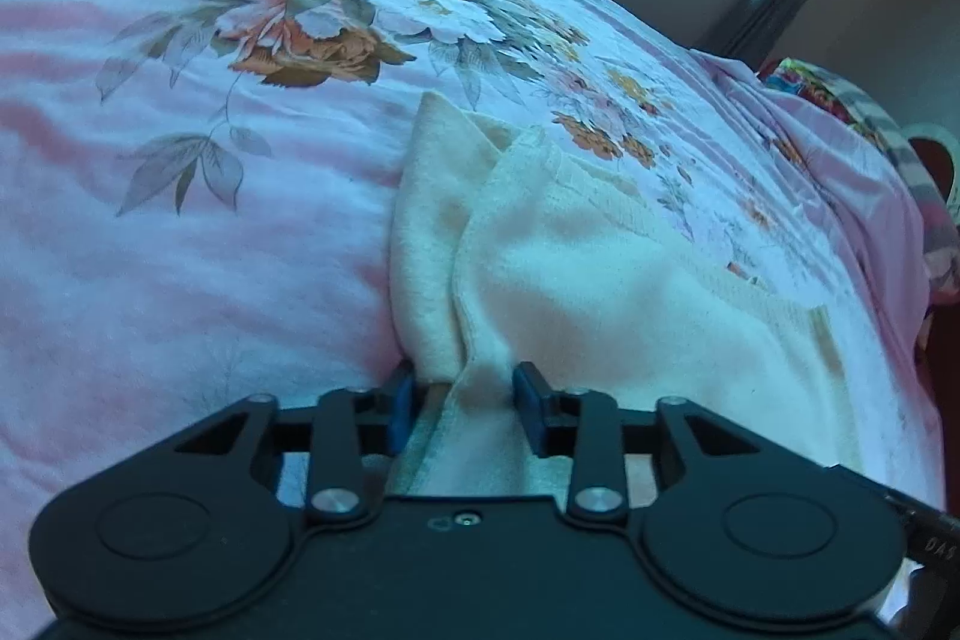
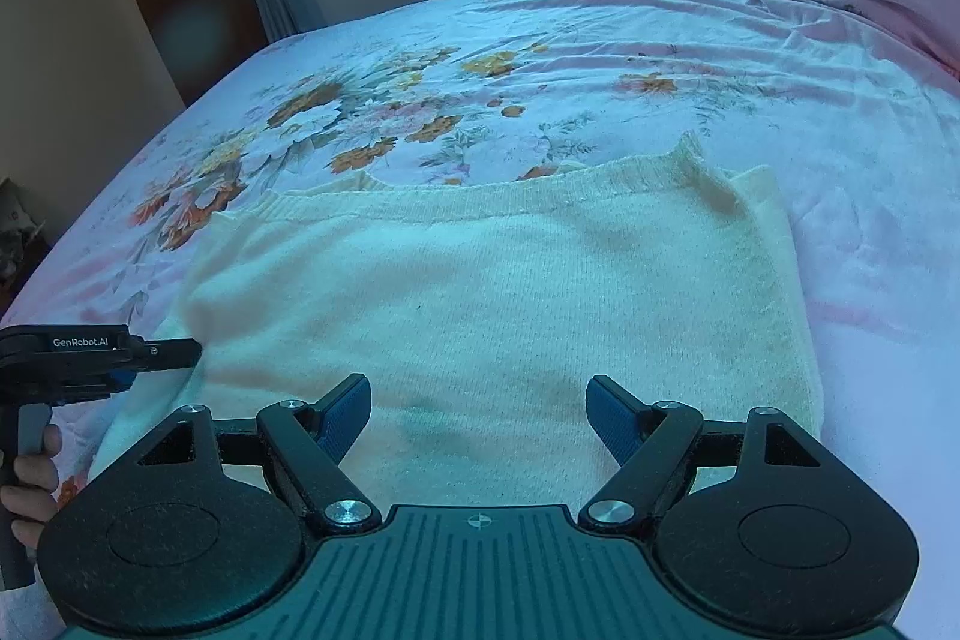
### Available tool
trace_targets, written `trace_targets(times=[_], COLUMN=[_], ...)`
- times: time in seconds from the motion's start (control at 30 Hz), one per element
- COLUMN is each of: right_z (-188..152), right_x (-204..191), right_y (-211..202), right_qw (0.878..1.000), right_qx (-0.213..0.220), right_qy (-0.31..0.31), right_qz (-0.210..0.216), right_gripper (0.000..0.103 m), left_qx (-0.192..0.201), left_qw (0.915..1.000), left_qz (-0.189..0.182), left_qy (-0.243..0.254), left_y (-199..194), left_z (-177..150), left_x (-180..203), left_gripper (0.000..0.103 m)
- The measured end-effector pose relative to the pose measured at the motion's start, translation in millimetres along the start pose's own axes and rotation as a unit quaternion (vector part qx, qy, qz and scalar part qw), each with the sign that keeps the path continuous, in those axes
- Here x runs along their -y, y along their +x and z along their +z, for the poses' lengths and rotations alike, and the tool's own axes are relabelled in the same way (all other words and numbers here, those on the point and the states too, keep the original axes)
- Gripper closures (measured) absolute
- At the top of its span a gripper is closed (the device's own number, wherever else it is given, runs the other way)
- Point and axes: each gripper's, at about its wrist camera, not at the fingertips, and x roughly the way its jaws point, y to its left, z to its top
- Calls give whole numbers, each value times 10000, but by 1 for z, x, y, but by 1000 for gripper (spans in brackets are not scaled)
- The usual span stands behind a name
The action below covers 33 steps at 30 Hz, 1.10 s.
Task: Fold small clothes
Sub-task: 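Grasp the sweater side edge with the left gripper and lift it, then fold the lifted edge over the sweater body with the left gripper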
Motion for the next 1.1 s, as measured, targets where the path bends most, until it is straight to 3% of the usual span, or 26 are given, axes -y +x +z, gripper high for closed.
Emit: trace_targets(times=[0.13, 0.2, 0.27, 0.33, 0.47, 0.63, 0.83, 0.97, 1.1], right_z=[-1, -2, -3, -5, -7, -7, -5, -7, -2], right_x=[3, 4, 6, 6, 9, 9, 13, 17, 29], right_y=[-1, -2, -2, -3, -3, 0, 5, 14, 2], right_qw=[10000, 10000, 10000, 10000, 9999, 9999, 9989, 9985, 9993], right_qx=[-4, -14, -14, -16, -3, -14, 53, -146, -44], right_qy=[32, 41, 85, 95, 131, 66, -6, -125, 223], right_qz=[14, 0, -1, -13, -41, -105, -458, -507, -307], right_gripper=[25, 25, 25, 25, 25, 25, 25, 25, 25], left_qx=[19, 21, -7, -59, 20, 23, 418, 648, 681], left_qw=[9998, 9990, 9976, 9941, 9928, 9965, 9989, 9967, 9897], left_qz=[-172, -281, -404, -597, -664, -420, -101, -406, -748], left_qy=[-125, -355, -568, -902, -999, -718, -168, 271, 1017], left_y=[-3, -3, -2, -1, -4, 3, -16, -39, -44], left_z=[-4, -5, -4, -5, -5, -5, -1, 7, 8], left_x=[-10, -16, -21, -25, -23, -20, 15, 49, 114], left_gripper=[59, 63, 81, 85, 86, 81, 87, 88, 88])
